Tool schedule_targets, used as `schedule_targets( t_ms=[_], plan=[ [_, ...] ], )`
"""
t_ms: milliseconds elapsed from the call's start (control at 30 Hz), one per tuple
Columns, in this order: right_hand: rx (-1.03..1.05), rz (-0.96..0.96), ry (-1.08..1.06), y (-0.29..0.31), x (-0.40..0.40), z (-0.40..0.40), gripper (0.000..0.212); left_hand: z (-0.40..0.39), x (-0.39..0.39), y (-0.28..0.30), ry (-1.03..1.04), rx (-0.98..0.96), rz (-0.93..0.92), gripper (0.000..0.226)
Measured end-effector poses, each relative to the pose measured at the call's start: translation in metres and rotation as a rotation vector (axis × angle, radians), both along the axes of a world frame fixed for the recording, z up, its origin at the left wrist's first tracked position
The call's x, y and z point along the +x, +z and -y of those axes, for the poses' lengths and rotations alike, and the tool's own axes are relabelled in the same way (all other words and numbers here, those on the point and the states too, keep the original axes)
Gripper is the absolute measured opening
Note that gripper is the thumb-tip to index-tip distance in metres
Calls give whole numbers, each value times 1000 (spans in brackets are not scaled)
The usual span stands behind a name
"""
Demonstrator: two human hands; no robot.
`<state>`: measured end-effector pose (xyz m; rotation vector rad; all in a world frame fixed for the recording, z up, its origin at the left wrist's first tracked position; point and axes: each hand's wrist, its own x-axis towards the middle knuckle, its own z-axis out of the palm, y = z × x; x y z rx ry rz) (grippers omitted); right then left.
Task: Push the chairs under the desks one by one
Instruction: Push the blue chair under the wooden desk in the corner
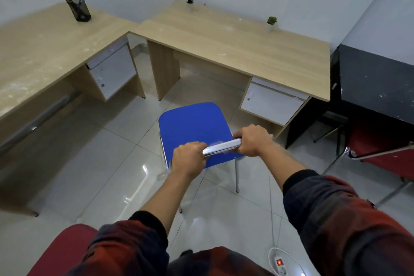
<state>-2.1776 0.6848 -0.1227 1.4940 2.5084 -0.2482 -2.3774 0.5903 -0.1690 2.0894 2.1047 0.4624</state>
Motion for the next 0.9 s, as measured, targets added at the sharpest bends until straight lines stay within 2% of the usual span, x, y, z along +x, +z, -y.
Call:
schedule_targets(
  t_ms=[133,300,500,767,900],
  plan=[
    [38,-53,-82,-26,-6,21,40,-9,-24,-7,-126,-65,-92,17],
    [81,-115,-139,-32,-42,11,42,-40,-65,4,-189,-147,-167,21],
    [74,-154,-140,-42,-92,5,37,-71,-115,7,-138,-341,-224,27],
    [-8,-209,-104,-35,-81,-47,29,-105,-104,0,-47,-300,-247,25],
    [-33,-208,-84,-39,-76,-75,29,-128,-104,-6,-73,-286,-171,27]
  ],
)
